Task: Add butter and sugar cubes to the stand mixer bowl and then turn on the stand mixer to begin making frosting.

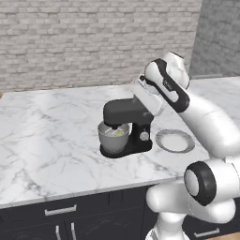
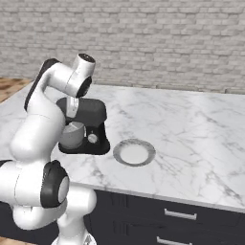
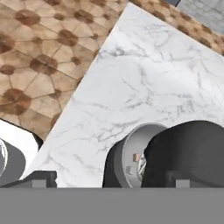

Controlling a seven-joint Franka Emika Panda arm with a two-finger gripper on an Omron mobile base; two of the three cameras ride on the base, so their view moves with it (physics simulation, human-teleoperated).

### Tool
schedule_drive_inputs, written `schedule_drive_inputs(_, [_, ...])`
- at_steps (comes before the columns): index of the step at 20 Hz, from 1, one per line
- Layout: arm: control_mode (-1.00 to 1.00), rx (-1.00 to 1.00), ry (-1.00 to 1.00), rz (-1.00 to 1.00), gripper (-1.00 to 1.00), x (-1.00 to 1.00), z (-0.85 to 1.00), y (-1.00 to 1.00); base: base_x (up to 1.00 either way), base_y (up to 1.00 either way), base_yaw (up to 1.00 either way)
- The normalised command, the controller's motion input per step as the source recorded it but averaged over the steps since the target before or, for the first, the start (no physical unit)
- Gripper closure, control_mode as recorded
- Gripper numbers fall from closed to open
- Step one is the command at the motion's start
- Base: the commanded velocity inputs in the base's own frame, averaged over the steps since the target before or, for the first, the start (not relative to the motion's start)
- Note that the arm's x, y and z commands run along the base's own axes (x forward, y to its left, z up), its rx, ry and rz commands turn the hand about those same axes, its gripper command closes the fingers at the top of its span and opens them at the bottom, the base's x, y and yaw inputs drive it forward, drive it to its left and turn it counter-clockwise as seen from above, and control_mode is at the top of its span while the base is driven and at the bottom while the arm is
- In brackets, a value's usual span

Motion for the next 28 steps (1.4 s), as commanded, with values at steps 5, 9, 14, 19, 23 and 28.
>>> schedule_drive_inputs(5, [-1.0,0.0,-0.21,-0.39,-1.0,-1.0,0.1,-0.16,0.0,0.0,0.0])
schedule_drive_inputs(9, [-1.0,0.0,-0.14,-0.59,-1.0,-1.0,0.0,0.0,0.0,0.0,0.0])
schedule_drive_inputs(14, [-1.0,0.0,-0.05,-0.71,-1.0,-0.67,0.0,-0.01,0.0,0.0,0.0])
schedule_drive_inputs(19, [-1.0,0.0,0.0,-0.8,-1.0,-0.09,0.0,-0.16,0.0,0.0,0.0])
schedule_drive_inputs(23, [-1.0,0.0,0.0,-0.81,-1.0,0.04,0.0,-0.36,0.0,0.0,0.0])
schedule_drive_inputs(28, [-1.0,0.0,0.0,-0.59,-1.0,0.31,-0.01,-0.39,0.0,0.0,0.0])
